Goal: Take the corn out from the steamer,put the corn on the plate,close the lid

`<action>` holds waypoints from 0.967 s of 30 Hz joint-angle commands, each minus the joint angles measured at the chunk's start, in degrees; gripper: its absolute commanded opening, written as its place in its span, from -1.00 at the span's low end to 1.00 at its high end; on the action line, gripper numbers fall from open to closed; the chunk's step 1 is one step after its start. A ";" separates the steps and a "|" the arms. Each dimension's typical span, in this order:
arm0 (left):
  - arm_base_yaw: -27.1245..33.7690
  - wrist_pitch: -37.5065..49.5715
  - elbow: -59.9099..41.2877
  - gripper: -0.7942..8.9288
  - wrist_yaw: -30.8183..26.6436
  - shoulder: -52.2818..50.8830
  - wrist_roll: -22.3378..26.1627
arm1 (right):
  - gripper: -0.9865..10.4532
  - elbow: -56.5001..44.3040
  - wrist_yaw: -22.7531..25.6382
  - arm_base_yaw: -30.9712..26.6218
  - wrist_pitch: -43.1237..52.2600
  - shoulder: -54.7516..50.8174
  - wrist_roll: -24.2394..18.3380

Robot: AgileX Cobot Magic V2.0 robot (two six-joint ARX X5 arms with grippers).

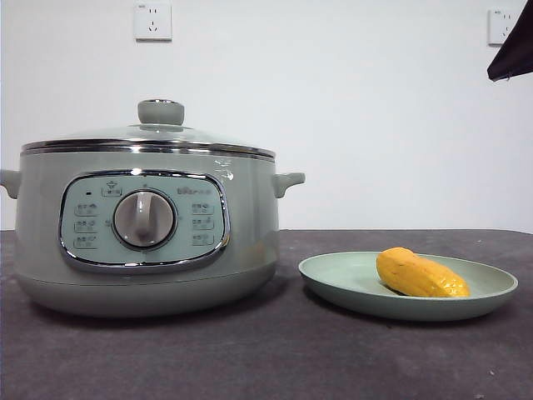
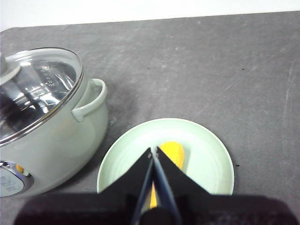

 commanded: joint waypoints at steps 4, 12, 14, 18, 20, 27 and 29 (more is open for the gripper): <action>0.17 -0.26 -0.68 -0.84 0.09 -0.15 0.11 | -0.82 -0.28 -0.02 0.02 0.31 -0.09 0.52; 0.17 -0.26 -0.68 -0.84 0.09 -0.15 0.11 | -0.82 -0.31 -0.02 0.02 -0.26 -0.22 -3.96; 0.17 -0.26 -0.68 -0.84 0.11 -0.15 0.11 | -0.82 -0.42 0.24 -0.35 -1.75 -1.70 -6.71; 0.17 -0.26 -0.68 -0.84 0.07 -0.15 0.11 | -0.82 -2.78 -1.70 -4.63 -2.12 -7.32 -12.96; 0.17 -0.26 -0.68 -0.84 0.09 -0.15 0.13 | -0.82 -4.81 -5.49 -8.20 -1.81 -10.93 -13.70; 0.17 -0.26 -0.68 -0.84 0.09 -0.15 0.13 | -0.82 -14.86 -12.44 -20.09 0.55 -24.70 -14.67; 0.17 -0.26 -0.68 -0.84 0.09 -0.15 0.13 | -0.82 -17.88 -12.44 -21.75 2.73 -27.21 -14.67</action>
